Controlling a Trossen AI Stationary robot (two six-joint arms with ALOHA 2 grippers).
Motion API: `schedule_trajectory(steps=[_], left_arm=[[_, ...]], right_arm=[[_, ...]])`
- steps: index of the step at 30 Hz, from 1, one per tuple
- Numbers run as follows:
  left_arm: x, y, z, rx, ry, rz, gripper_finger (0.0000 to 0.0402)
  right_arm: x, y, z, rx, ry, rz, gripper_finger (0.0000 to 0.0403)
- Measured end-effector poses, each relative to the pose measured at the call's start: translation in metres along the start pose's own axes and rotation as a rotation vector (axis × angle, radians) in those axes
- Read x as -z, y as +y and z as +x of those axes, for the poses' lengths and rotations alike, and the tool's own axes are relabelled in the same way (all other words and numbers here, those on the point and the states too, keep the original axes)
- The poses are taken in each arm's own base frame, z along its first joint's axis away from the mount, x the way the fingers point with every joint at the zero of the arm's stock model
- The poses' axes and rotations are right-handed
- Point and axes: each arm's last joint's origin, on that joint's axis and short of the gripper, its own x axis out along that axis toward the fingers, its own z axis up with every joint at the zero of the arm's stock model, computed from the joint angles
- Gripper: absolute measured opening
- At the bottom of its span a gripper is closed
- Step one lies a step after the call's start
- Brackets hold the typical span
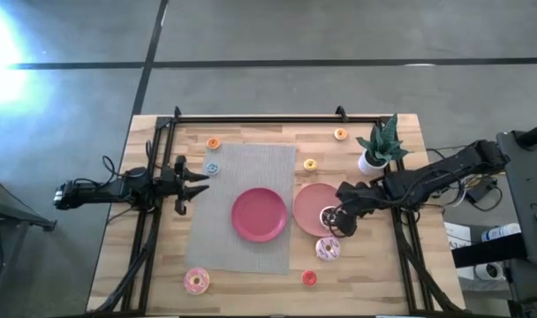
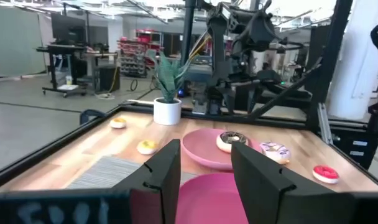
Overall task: Pick & Place donuts
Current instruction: Put the large purple donut on the pink plate
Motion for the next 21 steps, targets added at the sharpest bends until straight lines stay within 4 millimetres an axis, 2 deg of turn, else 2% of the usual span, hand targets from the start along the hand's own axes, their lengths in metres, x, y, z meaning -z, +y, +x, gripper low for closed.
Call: schedule_trajectory(steps=[2,4,8,10,13,21], left_arm=[[0.000,0.000,0.000,0.000,0.003,-0.003,0.0117],[0.000,0.000,0.000,0.001,-0.002,-0.088,0.0117],[-0.005,-0.001,0.000,0.031,-0.038,-0.690,0.0117],[-0.003,-0.001,0.000,0.026,-0.024,-0.892,0.0117],[-0.001,0.000,0.001,-0.011,-0.014,-0.974,0.0117],[-0.001,0.000,0.000,-0.009,-0.019,-0.977,0.0117]], right_arm=[[0.000,0.000,-0.002,-0.009,-0.006,0.030,0.0244],[0.001,0.000,-0.003,-0.016,-0.012,0.052,0.0242],[0.004,0.003,-0.003,-0.032,0.004,0.080,0.0242],[0.007,0.005,-0.001,-0.038,0.040,0.084,0.0242],[0.012,0.010,0.005,-0.044,0.115,0.092,0.0240],[0.027,0.020,0.032,0.024,0.301,0.201,0.0240]])
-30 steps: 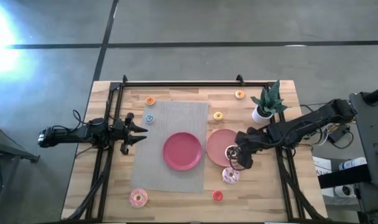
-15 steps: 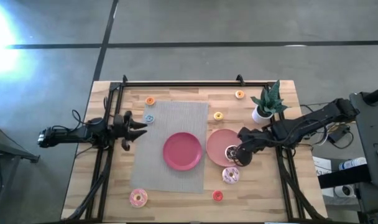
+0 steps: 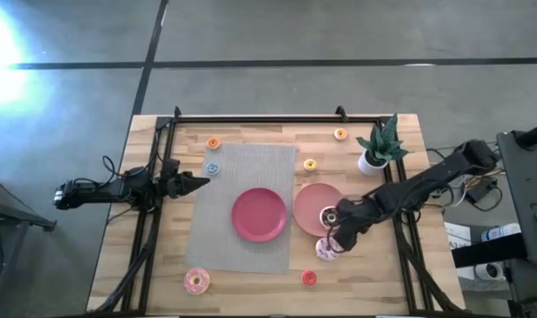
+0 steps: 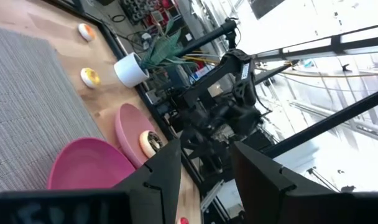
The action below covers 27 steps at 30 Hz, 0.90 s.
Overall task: Pick & Place donuts
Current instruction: Put the large purple donut on the pink plate
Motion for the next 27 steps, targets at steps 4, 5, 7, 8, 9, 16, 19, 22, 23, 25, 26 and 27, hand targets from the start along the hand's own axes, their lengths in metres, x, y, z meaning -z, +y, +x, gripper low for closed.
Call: schedule_trajectory(steps=[4,5,7,8,9,16,19,22,23,25,26,27], left_arm=[[0.000,0.000,0.000,0.000,0.000,0.000,0.0117],[0.000,0.000,0.000,0.000,0.000,0.000,0.0117],[0.000,0.000,0.000,0.000,0.000,0.000,0.0117],[0.000,0.000,0.000,0.000,0.000,0.000,0.0117],[0.000,0.000,0.000,-0.001,0.000,0.000,0.0117],[0.000,0.000,0.000,-0.001,0.001,0.000,0.0117],[0.000,0.000,0.000,-0.001,0.001,-0.003,0.0117],[0.000,0.000,0.000,-0.002,0.002,-0.009,0.0117],[0.000,0.000,0.000,-0.002,0.002,-0.015,0.0117],[0.000,0.000,0.000,-0.002,0.002,-0.022,0.0117],[0.000,0.000,0.000,-0.002,0.002,-0.023,0.0117],[0.000,0.000,0.000,-0.002,0.002,-0.023,0.0117]], right_arm=[[0.004,0.008,0.015,0.000,0.033,0.082,0.0240],[0.005,0.011,0.019,-0.002,0.035,0.100,0.0240],[0.007,0.015,0.026,-0.002,0.033,0.131,0.0240],[0.008,0.015,0.031,0.013,0.036,0.143,0.0240],[0.008,0.015,0.035,0.032,0.039,0.149,0.0240],[0.006,0.021,0.053,0.035,-0.006,0.185,0.0240],[0.006,0.025,0.053,-0.009,-0.014,0.197,0.0240],[0.009,0.027,0.048,-0.030,-0.013,0.215,0.0240],[0.010,0.027,0.046,-0.037,-0.014,0.219,0.0240],[0.010,0.027,0.043,-0.049,-0.029,0.235,0.0240],[0.010,0.027,0.043,-0.051,-0.044,0.246,0.0240],[0.009,0.027,0.043,-0.051,-0.064,0.260,0.0240]])
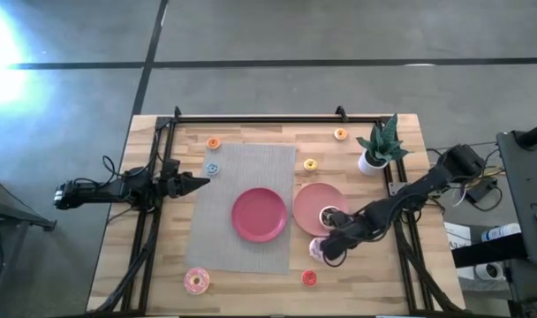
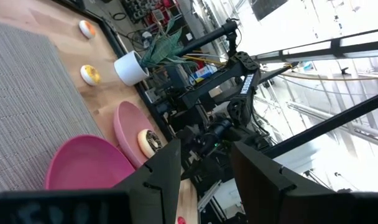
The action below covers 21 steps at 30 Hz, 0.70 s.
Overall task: Pick & Place donuts
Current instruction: Put the large purple donut on the pink plate
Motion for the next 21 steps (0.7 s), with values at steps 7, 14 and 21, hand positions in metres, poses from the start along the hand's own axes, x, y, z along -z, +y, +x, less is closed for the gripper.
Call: schedule_trajectory(steps=[7,14,21], left_arm=[[0.000,0.000,0.000,0.001,0.001,0.006,0.0117],[0.000,0.000,0.000,0.001,0.000,0.020,0.0117],[0.000,0.000,0.000,0.002,0.000,0.022,0.0117]], right_arm=[[-0.004,0.005,0.015,-0.016,-0.056,0.066,0.0240],[-0.004,0.002,0.030,0.048,-0.061,0.062,0.0240],[-0.003,0.002,0.028,0.042,-0.056,-0.026,0.0182]])
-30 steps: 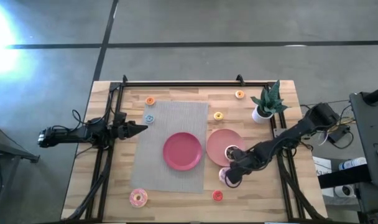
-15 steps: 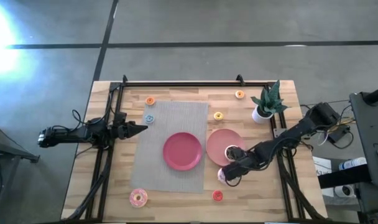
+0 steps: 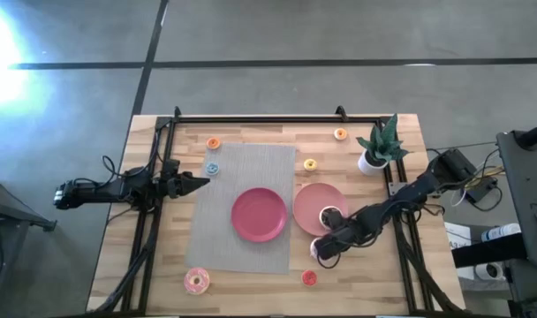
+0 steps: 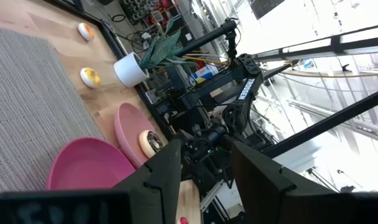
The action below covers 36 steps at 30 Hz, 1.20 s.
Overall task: Pick & Place donuts
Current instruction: Put the large purple donut on the pink plate
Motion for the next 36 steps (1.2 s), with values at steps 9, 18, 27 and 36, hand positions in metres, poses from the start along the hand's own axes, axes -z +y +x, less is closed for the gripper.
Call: schedule_trajectory(steps=[9,18,27,36], left_arm=[[0.000,0.000,0.000,-0.001,0.000,0.001,0.0117],[0.000,0.000,0.000,-0.010,-0.013,0.002,0.0117],[-0.002,0.002,0.000,-0.048,-0.082,-0.032,0.0117],[-0.002,0.001,0.000,-0.045,-0.084,-0.078,0.0117]], right_arm=[[0.008,0.007,-0.010,-0.058,0.147,-0.140,0.0025],[-0.009,0.022,-0.081,-0.084,-0.116,-0.130,0.0022],[-0.100,-0.011,-0.084,0.114,-0.250,-0.120,0.0022],[-0.132,-0.038,-0.059,0.147,-0.189,-0.157,0.0026]])
